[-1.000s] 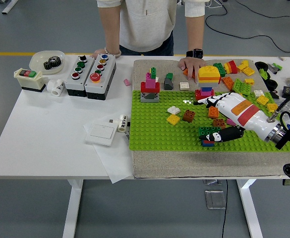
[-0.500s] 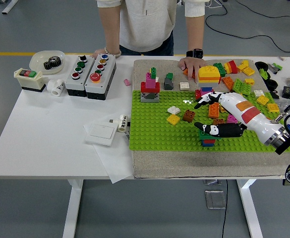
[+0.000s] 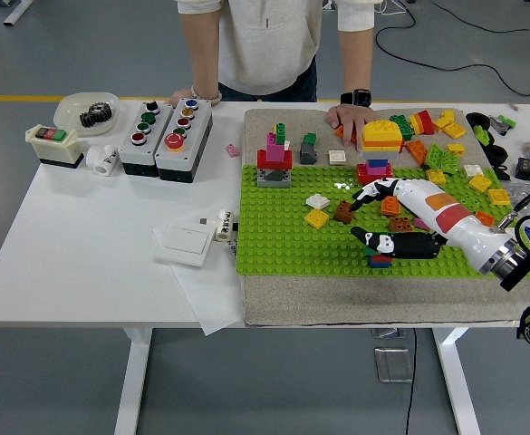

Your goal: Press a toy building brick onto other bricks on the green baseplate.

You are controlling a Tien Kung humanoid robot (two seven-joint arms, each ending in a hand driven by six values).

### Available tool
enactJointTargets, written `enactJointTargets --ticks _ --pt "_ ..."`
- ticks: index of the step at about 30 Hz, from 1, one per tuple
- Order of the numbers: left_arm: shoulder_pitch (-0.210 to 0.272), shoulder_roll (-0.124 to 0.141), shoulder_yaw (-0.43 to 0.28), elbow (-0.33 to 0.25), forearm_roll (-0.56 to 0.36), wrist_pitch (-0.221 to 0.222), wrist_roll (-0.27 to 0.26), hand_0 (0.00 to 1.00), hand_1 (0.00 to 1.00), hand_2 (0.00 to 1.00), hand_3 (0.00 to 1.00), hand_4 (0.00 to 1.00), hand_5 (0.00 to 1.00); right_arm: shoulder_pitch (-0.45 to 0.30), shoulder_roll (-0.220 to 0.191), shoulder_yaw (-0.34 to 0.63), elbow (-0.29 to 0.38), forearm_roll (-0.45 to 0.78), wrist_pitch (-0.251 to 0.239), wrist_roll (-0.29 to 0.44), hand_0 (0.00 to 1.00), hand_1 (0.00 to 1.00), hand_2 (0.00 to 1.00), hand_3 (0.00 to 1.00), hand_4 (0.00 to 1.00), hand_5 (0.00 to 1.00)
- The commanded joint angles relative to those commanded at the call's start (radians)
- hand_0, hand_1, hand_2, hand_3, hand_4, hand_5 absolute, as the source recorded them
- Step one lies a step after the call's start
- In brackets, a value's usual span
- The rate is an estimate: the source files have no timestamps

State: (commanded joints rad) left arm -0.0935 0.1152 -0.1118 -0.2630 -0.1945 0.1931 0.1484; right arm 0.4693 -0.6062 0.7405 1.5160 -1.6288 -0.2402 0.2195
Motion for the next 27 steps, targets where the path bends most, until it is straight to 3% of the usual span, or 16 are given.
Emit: enactJointTargets --ticks 15,27 --pt "0.000 -0.002 0.003 0.000 -0.005 0.000 -0.001 0.526 0.618 0.778 0.798 0.846 0.817 -0.013 0.008 0.019 0.014 -0.240 -0.010 0.001 0.678 0.642 0.676 0.554 0.736 0.521" --pt "-0.006 -0.001 0.004 0.000 -0.003 0.000 -0.002 0.523 0.618 0.777 0.798 0.846 0.817 -0.003 0.009 0.009 -0.002 -0.325 -0.001 0.011 0.681 0.646 0.681 0.556 0.729 0.538"
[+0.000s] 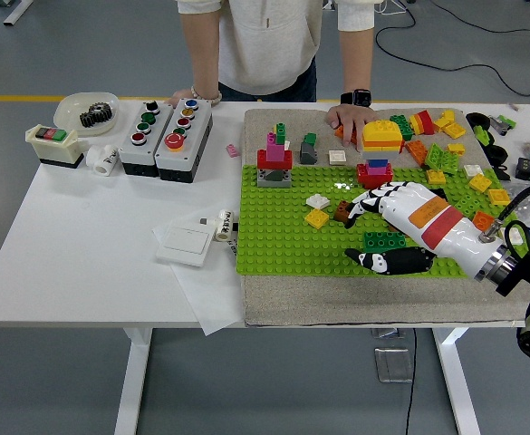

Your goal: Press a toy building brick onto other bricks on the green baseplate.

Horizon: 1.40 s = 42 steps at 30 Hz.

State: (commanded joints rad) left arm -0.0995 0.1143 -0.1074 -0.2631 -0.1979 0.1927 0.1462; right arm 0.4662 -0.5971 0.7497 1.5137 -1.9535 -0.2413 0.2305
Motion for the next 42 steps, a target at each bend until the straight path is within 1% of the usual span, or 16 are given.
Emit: enactJointTargets --ticks 1,2,4,13,14,19,20,25,26,42 --pt "0.000 0.000 -0.001 0.000 0.001 0.000 0.001 0.523 0.618 0.777 0.798 0.846 0.817 0.001 0.001 -0.001 -0.006 -0.012 0.005 0.001 0.681 0.646 0.681 0.556 0.729 0.538" --pt "0.000 0.000 -0.001 0.000 0.002 0.000 0.001 0.523 0.618 0.777 0.798 0.847 0.819 0.001 0.001 -0.002 -0.010 -0.020 0.007 0.003 0.657 0.642 0.687 0.568 0.730 0.535" --pt "0.000 0.000 -0.003 0.000 0.003 0.001 0.002 0.523 0.618 0.777 0.798 0.847 0.819 0.000 0.004 0.000 -0.022 -0.037 0.010 0.005 0.657 0.642 0.687 0.568 0.730 0.535" --pt "0.001 0.000 -0.006 0.000 0.009 0.000 0.005 0.523 0.618 0.776 0.798 0.847 0.819 -0.003 0.010 0.006 -0.057 -0.048 0.010 0.005 0.639 0.629 0.682 0.567 0.729 0.537" --pt "0.001 0.000 -0.006 0.000 0.009 0.000 0.005 0.523 0.617 0.776 0.798 0.848 0.820 -0.003 0.010 0.006 -0.058 -0.049 0.010 0.005 0.617 0.612 0.655 0.573 0.732 0.543" --pt "0.001 -0.001 -0.004 -0.001 0.006 0.001 0.004 0.523 0.617 0.776 0.798 0.848 0.820 -0.005 0.013 0.010 -0.078 -0.061 0.006 0.005 0.617 0.612 0.655 0.573 0.732 0.543" --pt "0.001 0.000 -0.004 -0.001 0.006 0.001 0.004 0.522 0.618 0.776 0.798 0.848 0.820 -0.007 0.014 0.011 -0.081 -0.062 0.006 0.005 0.608 0.596 0.628 0.575 0.731 0.543" --pt "0.003 0.000 -0.006 -0.001 0.009 0.001 0.005 0.522 0.618 0.776 0.798 0.848 0.820 -0.016 0.017 0.016 -0.095 -0.066 0.002 0.006 0.608 0.596 0.628 0.575 0.731 0.543" --pt "0.003 0.000 -0.007 -0.001 0.010 0.001 0.005 0.522 0.617 0.776 0.798 0.848 0.820 -0.019 0.018 0.015 -0.098 -0.066 0.002 0.007 0.601 0.587 0.610 0.574 0.731 0.541" --pt "0.010 0.000 -0.019 -0.001 0.030 0.003 0.012 0.522 0.617 0.776 0.798 0.848 0.820 -0.039 0.028 0.027 -0.144 -0.072 -0.006 0.010 0.593 0.575 0.598 0.563 0.733 0.534"
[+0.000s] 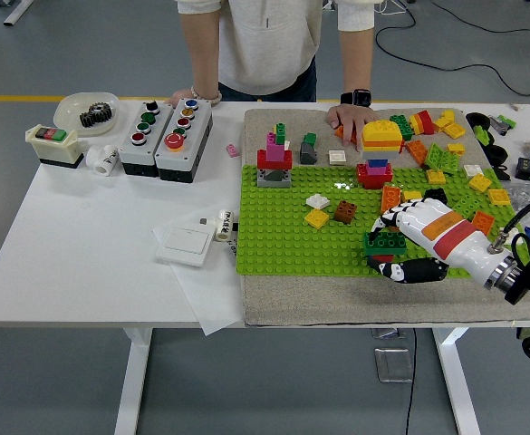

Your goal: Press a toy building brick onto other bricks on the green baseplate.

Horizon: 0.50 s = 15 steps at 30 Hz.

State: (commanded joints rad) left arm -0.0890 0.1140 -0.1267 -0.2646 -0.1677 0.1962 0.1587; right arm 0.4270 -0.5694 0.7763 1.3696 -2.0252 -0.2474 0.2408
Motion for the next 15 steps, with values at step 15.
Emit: enactJointTargets --ticks 15 --pt "-0.005 -0.001 0.008 0.000 -0.014 -0.001 -0.005 0.523 0.618 0.777 0.798 0.847 0.820 -0.010 0.004 0.029 -0.013 -0.009 -0.011 0.005 0.568 0.545 0.579 0.551 0.726 0.523"
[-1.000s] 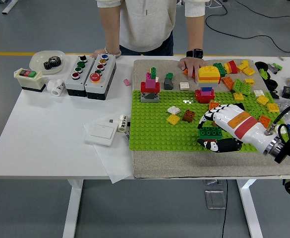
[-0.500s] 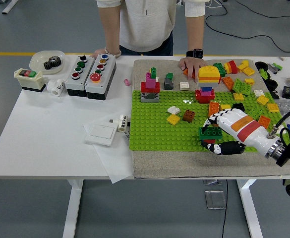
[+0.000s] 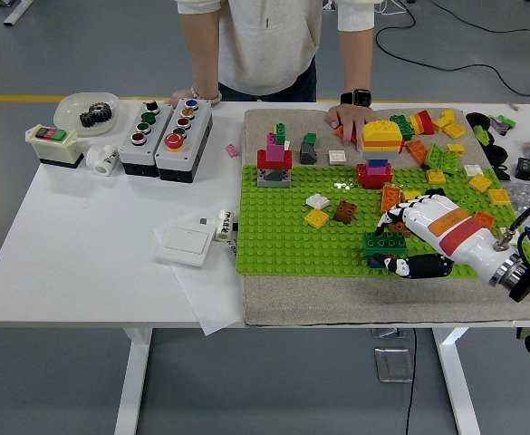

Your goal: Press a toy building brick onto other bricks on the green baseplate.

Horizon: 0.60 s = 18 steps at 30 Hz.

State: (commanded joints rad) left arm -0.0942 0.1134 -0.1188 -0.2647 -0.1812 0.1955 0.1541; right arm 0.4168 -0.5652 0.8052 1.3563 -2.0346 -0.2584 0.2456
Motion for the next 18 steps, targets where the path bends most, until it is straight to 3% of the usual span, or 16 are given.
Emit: enactJointTargets --ticks 18 --pt "-0.003 0.000 0.004 0.000 -0.006 -0.002 -0.001 0.523 0.618 0.778 0.798 0.843 0.821 -0.015 0.002 0.007 -0.002 -0.007 -0.006 0.009 0.552 0.530 0.569 0.550 0.717 0.510"
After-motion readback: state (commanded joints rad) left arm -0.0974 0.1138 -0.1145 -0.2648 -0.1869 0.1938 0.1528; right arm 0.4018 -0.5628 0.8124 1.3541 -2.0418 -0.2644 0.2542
